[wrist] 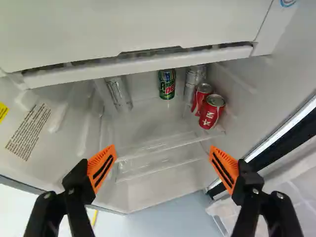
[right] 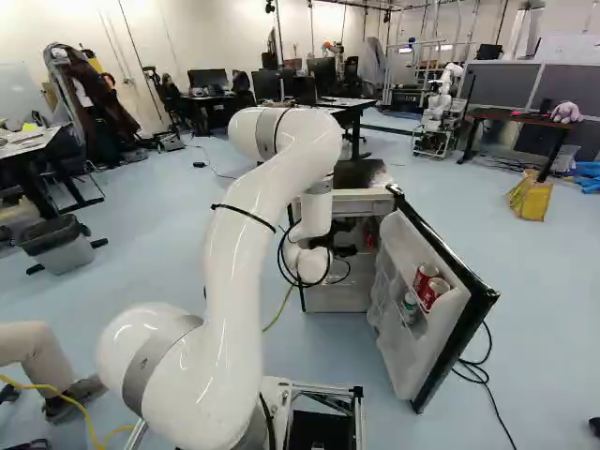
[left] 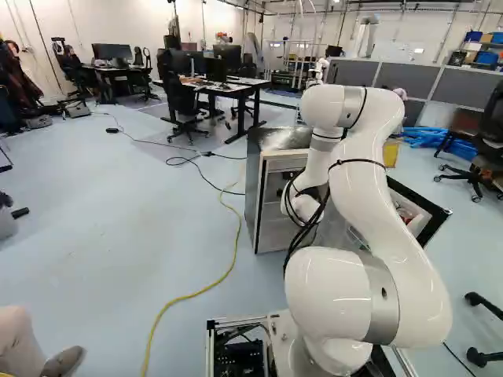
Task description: Grab a drink from the fridge
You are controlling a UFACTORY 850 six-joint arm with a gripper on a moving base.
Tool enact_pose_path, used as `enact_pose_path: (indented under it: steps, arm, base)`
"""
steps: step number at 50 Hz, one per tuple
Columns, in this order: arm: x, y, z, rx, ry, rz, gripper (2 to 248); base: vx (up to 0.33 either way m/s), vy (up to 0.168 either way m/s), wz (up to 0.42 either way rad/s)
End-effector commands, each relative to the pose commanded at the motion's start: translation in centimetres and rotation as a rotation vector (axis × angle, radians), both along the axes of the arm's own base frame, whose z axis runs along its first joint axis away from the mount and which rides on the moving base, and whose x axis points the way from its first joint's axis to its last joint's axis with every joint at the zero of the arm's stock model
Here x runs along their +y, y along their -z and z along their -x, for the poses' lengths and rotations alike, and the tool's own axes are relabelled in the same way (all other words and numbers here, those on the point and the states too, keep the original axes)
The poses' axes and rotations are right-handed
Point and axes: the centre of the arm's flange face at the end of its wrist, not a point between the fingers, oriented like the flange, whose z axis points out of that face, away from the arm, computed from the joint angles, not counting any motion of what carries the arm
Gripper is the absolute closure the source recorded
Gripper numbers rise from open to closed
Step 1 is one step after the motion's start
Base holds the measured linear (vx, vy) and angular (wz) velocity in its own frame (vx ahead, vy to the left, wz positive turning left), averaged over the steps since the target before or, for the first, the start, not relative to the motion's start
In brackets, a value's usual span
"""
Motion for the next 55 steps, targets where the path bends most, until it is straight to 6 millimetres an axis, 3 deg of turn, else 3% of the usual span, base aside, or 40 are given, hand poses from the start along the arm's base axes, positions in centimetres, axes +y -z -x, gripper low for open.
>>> enact_pose_path:
  steps: [31,55]
  arm:
    - [-0.8,0.6,-1.8,-0.023,0.080,0.015,3]
    - [-1.5,3.7,-2.9,-0.013,0.146,0.018,3]
  base:
    - [0.000,0.000,0.000]
    - [0.000,0.000,0.000]
